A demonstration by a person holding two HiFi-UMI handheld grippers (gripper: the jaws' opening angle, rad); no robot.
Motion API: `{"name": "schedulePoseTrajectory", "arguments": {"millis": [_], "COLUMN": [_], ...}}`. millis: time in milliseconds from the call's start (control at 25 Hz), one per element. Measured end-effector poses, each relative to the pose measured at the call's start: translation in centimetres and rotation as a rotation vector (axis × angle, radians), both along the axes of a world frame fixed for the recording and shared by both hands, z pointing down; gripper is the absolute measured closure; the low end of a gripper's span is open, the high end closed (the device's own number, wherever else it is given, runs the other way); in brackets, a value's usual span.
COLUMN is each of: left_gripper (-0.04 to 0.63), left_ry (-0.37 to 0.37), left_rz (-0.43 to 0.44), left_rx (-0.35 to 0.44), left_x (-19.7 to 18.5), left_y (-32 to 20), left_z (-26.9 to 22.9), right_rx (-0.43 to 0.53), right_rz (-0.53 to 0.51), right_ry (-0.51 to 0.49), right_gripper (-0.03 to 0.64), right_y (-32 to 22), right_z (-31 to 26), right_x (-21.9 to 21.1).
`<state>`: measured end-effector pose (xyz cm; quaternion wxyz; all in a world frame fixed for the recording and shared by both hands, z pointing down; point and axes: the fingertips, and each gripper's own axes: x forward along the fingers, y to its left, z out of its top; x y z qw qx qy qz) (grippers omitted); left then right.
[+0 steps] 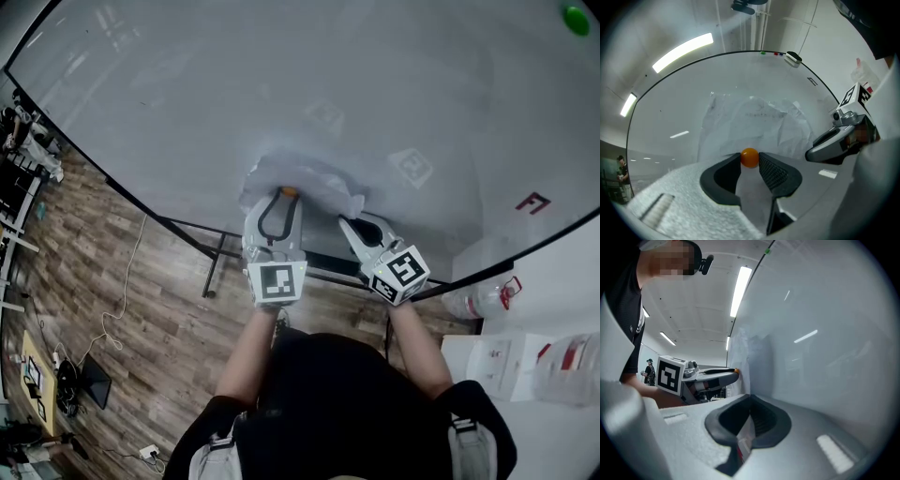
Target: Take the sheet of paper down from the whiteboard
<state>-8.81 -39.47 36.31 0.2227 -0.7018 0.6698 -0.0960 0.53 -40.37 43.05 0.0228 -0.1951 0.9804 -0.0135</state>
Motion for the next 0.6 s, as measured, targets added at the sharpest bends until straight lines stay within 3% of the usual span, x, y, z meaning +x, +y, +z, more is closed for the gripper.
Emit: {"name": "schedulePoseTrajectory", "arguments": {"millis": [600], "left_gripper": [0.463], "left_ry": [0.006], "left_rz": [-0.060], "left_rx": [-0.064], "left_x": [-0.2], "left_y": [4.4], "left_z": [2.7], "right_rx": [-0.160], "right_rz": [-0.068], "right_ry": [-0.072], "right_gripper": [0.614], "right_y": [2.9], "right_z": [1.7], "right_x": [0.2]}}
